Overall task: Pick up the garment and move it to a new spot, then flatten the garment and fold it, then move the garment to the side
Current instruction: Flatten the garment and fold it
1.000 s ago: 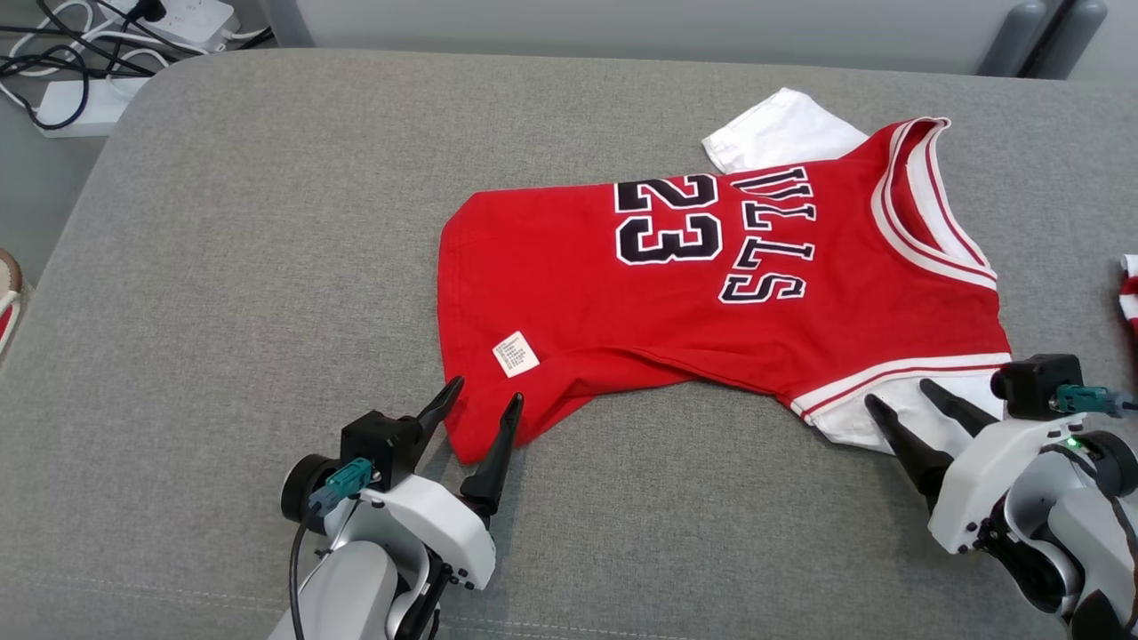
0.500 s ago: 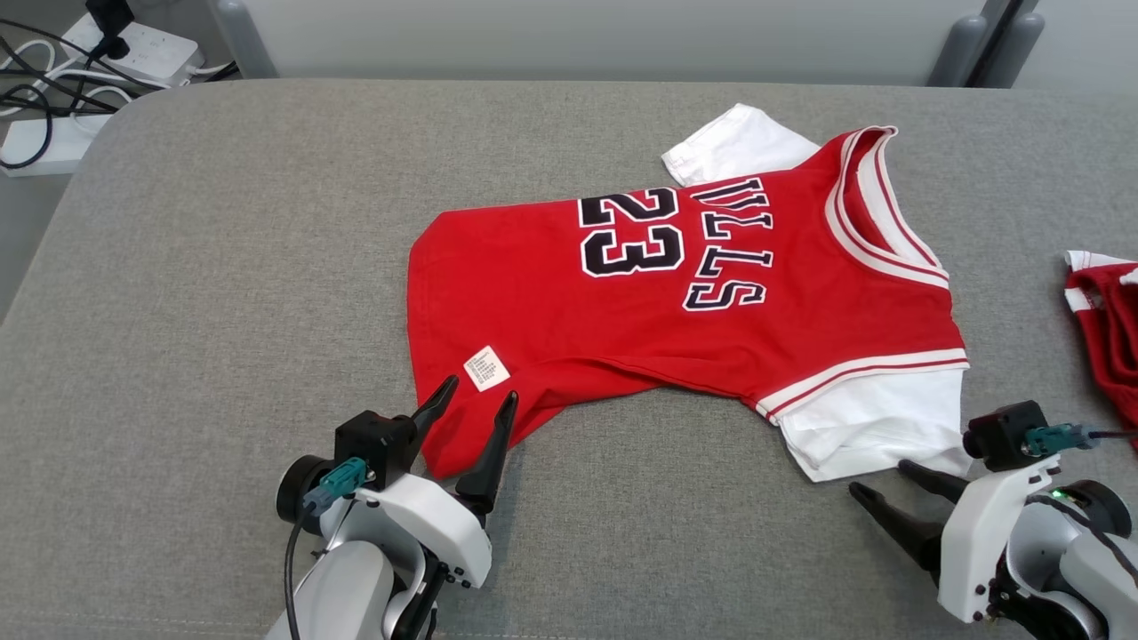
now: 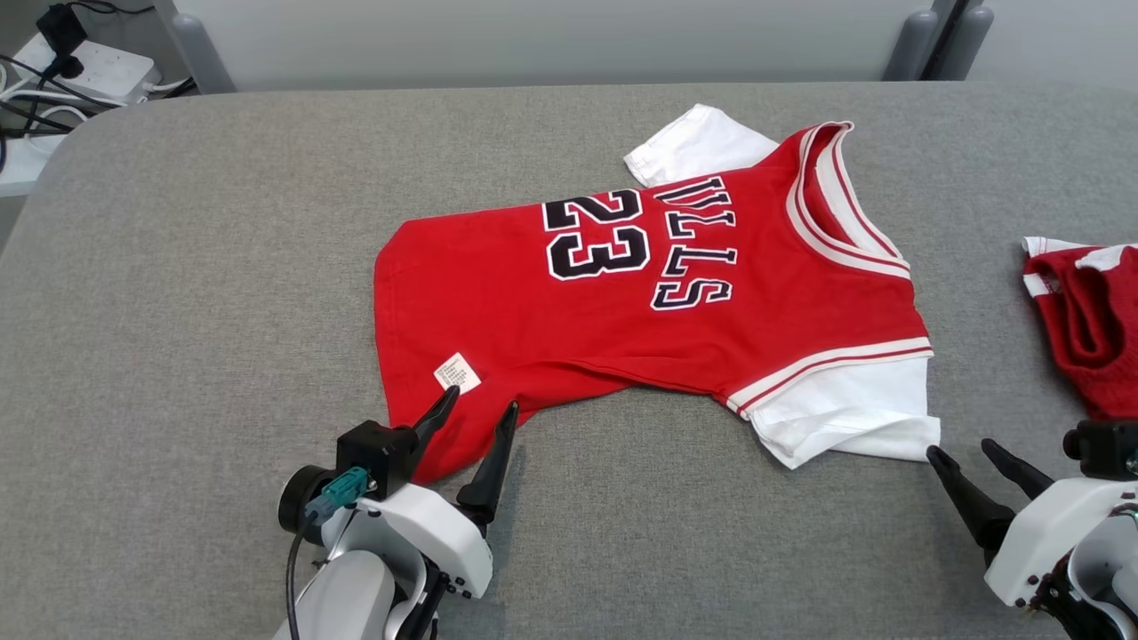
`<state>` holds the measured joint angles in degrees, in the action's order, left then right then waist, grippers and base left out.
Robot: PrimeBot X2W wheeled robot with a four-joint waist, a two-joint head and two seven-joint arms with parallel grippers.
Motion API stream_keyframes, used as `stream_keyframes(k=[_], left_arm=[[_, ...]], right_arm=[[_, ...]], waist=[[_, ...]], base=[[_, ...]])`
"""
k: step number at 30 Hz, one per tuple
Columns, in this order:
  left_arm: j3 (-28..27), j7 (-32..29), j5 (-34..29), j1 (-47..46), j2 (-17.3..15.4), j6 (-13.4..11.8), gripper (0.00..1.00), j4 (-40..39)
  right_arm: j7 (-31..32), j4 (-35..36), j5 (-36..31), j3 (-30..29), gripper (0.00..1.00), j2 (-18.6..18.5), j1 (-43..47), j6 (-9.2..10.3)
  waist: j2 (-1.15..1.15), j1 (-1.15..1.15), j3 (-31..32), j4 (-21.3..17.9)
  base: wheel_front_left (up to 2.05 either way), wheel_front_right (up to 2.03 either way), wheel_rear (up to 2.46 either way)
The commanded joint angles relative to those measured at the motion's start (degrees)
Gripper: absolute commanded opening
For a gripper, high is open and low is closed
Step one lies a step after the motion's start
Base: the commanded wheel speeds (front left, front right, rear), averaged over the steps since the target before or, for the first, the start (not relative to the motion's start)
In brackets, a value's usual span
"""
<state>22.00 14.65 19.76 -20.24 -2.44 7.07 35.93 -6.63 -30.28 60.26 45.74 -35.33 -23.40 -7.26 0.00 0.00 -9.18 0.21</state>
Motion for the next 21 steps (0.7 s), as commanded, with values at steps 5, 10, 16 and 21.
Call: stream_keyframes(k=[5,10,16,21], left_arm=[[-1.6,0.3,-0.5,-1.0,-0.4,0.4,1.0,-1.3],[-1.4,0.3,-0.7,-1.5,-0.4,0.4,1.0,-1.3],[-1.3,0.3,-0.9,-1.9,-0.5,0.4,1.0,-1.3],[-1.5,0.3,-1.0,-1.9,-0.5,0.4,1.0,-1.3]], right_arm=[[-3.1,-3.3,-0.1,-2.4,1.0,2.0,1.5,-0.23],[-4.3,-5.4,-0.3,-2.8,1.0,4.3,0.7,-0.23],[-5.9,-7.7,-1.0,-3.2,1.0,5.8,-1.0,-0.23],[-6.8,-7.5,-1.6,-2.7,0.64,6.0,-1.5,-0.23]], waist=[[0.0,0.0,-1.0,-0.5],[0.0,0.0,-1.7,-0.2],[0.0,0.0,-2.5,0.6],[0.0,0.0,-2.7,0.7]], base=[[0.0,0.0,0.0],[0.0,0.0,0.0],[0.0,0.0,0.0],[0.0,0.0,0.0]])
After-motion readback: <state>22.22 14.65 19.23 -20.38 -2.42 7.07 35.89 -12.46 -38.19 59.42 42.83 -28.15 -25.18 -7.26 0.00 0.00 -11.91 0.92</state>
